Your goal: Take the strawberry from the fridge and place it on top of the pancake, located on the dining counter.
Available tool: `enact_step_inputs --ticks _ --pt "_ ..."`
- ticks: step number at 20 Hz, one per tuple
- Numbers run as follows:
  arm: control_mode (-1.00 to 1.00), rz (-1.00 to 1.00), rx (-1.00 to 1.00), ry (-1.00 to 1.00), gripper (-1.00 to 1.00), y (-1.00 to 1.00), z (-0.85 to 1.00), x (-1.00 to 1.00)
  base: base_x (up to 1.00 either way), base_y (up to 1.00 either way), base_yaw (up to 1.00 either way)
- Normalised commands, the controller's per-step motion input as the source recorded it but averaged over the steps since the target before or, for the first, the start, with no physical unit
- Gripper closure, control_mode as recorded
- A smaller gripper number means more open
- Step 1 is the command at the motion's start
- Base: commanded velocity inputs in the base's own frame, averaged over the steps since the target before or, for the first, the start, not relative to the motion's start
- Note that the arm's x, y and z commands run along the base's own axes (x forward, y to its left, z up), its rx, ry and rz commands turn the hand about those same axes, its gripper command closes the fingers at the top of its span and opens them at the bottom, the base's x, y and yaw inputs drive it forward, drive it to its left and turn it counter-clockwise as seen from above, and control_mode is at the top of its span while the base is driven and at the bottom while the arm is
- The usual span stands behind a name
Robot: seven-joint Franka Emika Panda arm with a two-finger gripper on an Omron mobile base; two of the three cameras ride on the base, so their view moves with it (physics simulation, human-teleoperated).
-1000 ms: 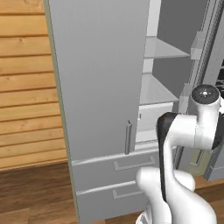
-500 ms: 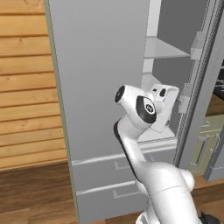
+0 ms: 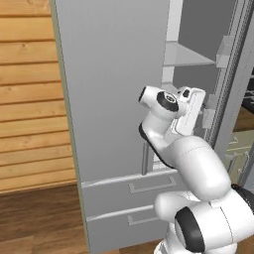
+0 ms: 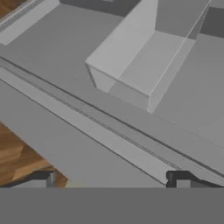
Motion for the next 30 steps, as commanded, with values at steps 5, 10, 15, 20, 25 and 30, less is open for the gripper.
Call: enact_step_inputs --ticks 5,10,15,20,25,30 --pt "-1.00 0.00 0.02 0.00 -1.00 -0.59 0.00 0.09 0.00 0.00 0.00" --pt "-1.00 0.00 0.00 -0.04 -1.00 -0.92 -0.06 -0.14 0.00 0.00 0.00" --pt "-1.00 0.03 0.02 -0.11 -1.00 -0.97 -0.01 -0.32 0.00 0.00 0.00" --pt "-1.00 0.08 0.09 -0.12 -1.00 -0.88 0.00 -0.29 0.00 0.00 0.00" --pt "-1.00 0.05 0.10 -0.04 -1.00 -0.52 0.00 -0.02 0.00 0.00 0.00" --pt "-1.00 0.00 0.01 0.00 -1.00 0.07 0.00 0.00 0.00 0.00 0.00"
